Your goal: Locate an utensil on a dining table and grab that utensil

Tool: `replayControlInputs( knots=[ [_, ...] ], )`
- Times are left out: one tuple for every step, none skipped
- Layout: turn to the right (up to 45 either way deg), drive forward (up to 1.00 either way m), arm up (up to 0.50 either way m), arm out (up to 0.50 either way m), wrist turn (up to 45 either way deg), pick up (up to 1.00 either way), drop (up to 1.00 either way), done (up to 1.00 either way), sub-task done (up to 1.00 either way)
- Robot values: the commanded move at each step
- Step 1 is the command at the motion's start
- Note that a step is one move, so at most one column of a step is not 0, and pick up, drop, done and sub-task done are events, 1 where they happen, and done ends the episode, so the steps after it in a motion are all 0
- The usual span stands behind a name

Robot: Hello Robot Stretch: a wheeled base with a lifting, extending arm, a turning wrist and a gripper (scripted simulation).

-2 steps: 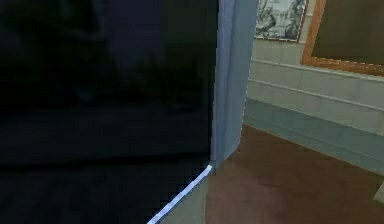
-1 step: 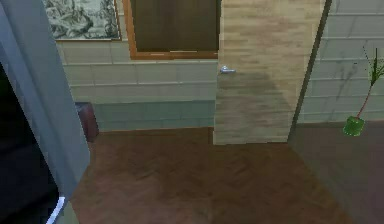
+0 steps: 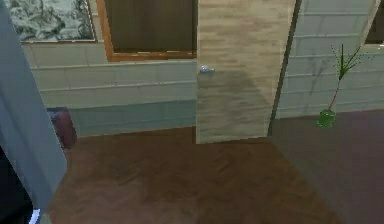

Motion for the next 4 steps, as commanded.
replayControlInputs(
  knots=[
    [0.0,0.35,0.00,0.00,0.0,0.00,0.00,0.00,0.00],
    [6.0,0.00,0.00,0.00,0.0,0.00,0.00,0.00,0.00],
    [0.0,0.25,0.00,0.00,0.0,0.00,0.00,0.00,0.00],
    [45.0,0.00,0.00,0.00,0.0,0.00,0.00,0.00,0.00]
  ],
)
